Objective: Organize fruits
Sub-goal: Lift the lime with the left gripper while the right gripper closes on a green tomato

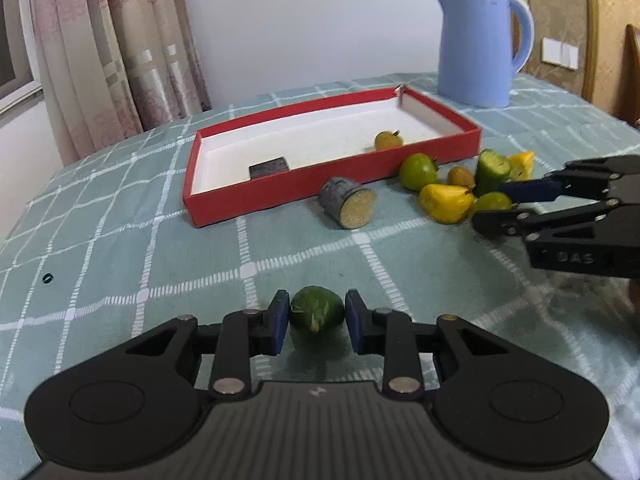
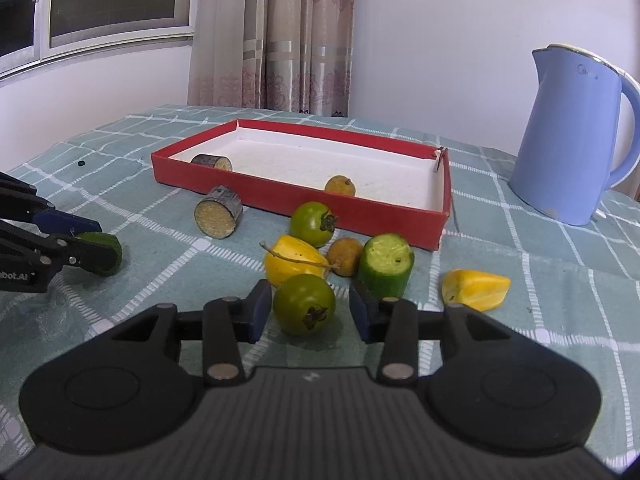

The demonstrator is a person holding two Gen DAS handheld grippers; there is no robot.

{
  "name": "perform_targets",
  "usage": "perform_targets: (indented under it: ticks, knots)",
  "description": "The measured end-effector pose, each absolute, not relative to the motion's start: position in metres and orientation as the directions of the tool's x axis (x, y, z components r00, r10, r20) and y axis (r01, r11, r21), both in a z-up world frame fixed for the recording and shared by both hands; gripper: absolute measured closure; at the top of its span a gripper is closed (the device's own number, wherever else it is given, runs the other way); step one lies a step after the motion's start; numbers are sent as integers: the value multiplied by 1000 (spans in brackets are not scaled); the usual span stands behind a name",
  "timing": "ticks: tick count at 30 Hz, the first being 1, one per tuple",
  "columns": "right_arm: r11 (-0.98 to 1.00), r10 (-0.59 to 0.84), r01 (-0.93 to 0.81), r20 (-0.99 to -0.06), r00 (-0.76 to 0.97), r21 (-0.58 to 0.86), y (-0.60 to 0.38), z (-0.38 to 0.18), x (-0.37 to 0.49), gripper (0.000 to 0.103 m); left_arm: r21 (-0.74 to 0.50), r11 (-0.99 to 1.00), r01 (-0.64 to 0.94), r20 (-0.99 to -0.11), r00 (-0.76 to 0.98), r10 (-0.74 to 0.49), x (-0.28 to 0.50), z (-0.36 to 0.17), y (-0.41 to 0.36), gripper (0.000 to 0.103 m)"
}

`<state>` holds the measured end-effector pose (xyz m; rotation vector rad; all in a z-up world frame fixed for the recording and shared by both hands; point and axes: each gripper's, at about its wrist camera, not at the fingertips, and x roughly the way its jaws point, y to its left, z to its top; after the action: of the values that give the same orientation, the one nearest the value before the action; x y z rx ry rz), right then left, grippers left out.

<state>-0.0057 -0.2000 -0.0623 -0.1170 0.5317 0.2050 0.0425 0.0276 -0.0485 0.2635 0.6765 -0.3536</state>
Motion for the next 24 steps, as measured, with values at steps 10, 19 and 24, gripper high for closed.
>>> perform_targets:
  ticks: [10, 19, 24]
  knots:
    - [973, 164, -225, -514, 842, -58, -199, -62, -6, 63, 96, 918, 386, -650, 723, -236, 42, -51, 29, 73]
    - [972, 164, -227, -515, 841, -60, -200, -61, -6, 63, 105, 924, 368, -589, 772, -240, 34, -30, 32, 73]
    - [971, 163, -231, -525, 835, -66, -197, -63, -5, 63, 115, 926, 359, -561, 793, -238, 36, -19, 28, 73]
